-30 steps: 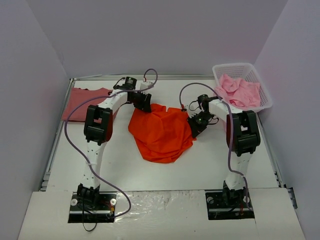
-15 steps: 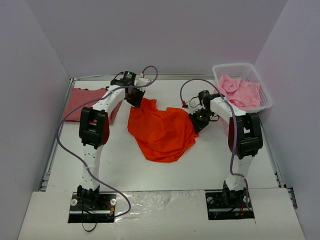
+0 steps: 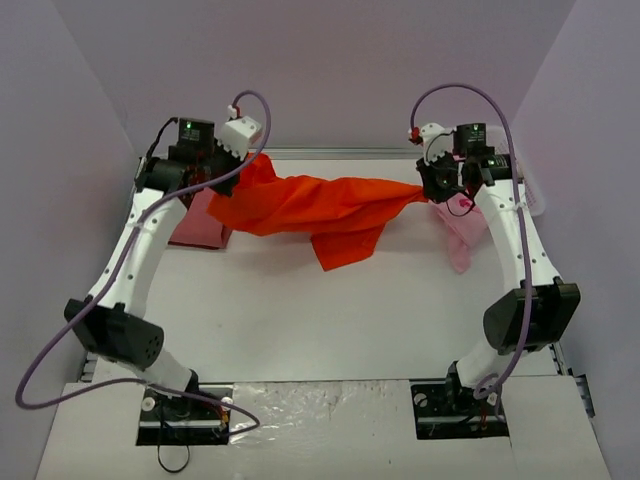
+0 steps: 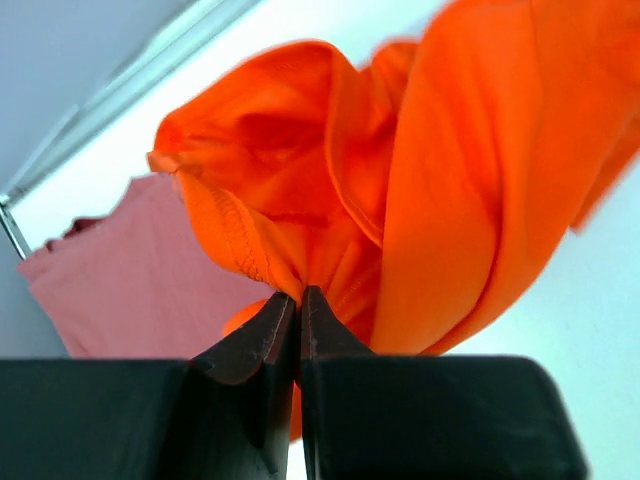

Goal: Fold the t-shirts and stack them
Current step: Flatten out the tshirt

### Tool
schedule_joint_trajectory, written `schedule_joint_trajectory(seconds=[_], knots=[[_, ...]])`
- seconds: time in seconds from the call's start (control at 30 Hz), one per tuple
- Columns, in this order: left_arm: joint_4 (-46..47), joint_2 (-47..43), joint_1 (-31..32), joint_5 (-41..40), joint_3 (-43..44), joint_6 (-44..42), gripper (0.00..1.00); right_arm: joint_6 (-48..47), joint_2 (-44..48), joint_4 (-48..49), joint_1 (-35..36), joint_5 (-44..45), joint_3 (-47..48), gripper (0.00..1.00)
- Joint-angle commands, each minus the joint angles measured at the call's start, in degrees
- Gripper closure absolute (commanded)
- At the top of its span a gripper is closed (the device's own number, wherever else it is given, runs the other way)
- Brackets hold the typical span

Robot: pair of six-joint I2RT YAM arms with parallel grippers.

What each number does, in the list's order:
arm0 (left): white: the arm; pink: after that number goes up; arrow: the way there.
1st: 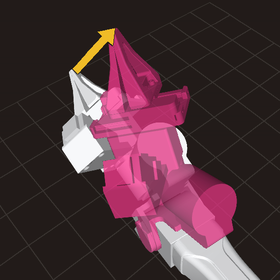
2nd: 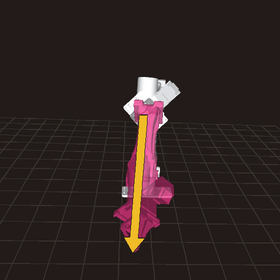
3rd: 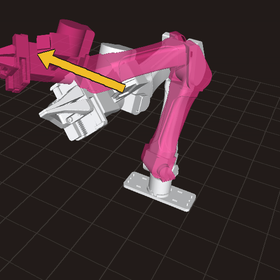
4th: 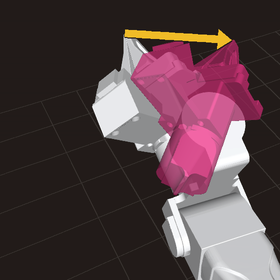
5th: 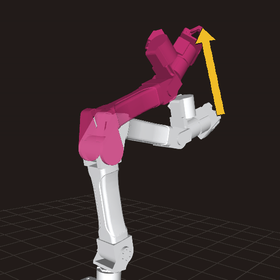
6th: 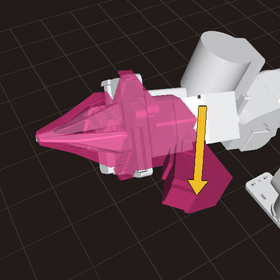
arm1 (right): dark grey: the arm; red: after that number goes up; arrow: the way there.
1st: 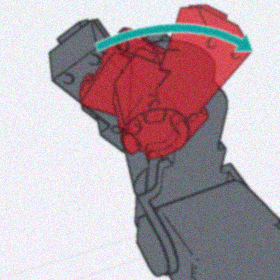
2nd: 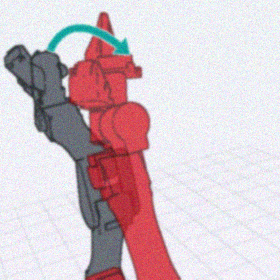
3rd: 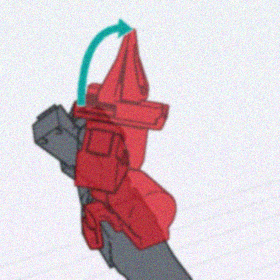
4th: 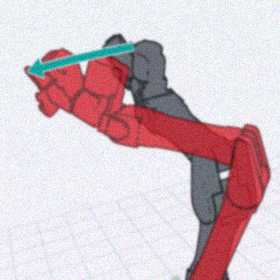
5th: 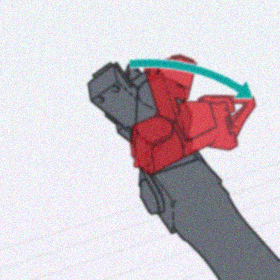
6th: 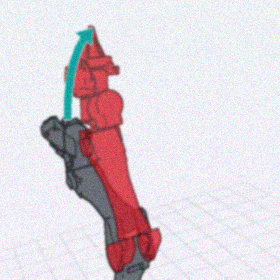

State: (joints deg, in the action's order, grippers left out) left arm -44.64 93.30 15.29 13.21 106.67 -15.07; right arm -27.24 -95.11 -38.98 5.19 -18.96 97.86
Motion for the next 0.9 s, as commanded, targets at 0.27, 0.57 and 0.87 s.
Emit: schedule_joint_trajectory(seconds=[0.27,0.57,0.87], knots=[[-19.06,-20.69,5.53,8.33,-29.40,-11.29,0.48,-2.46,11.26,-4.44,0.70,-2.48,-19.02,1.00],[-12.26,-23.16,7.30,2.28,-37.59,-10.78,0.14,-2.99,8.99,-3.91,0.70,-4.94,-22.63,1.00],[6.93,-9.73,7.21,-0.91,-36.19,-6.64,0.11,-2.64,6.61,-1.54,0.79,-5.39,-25.44,1.00]])
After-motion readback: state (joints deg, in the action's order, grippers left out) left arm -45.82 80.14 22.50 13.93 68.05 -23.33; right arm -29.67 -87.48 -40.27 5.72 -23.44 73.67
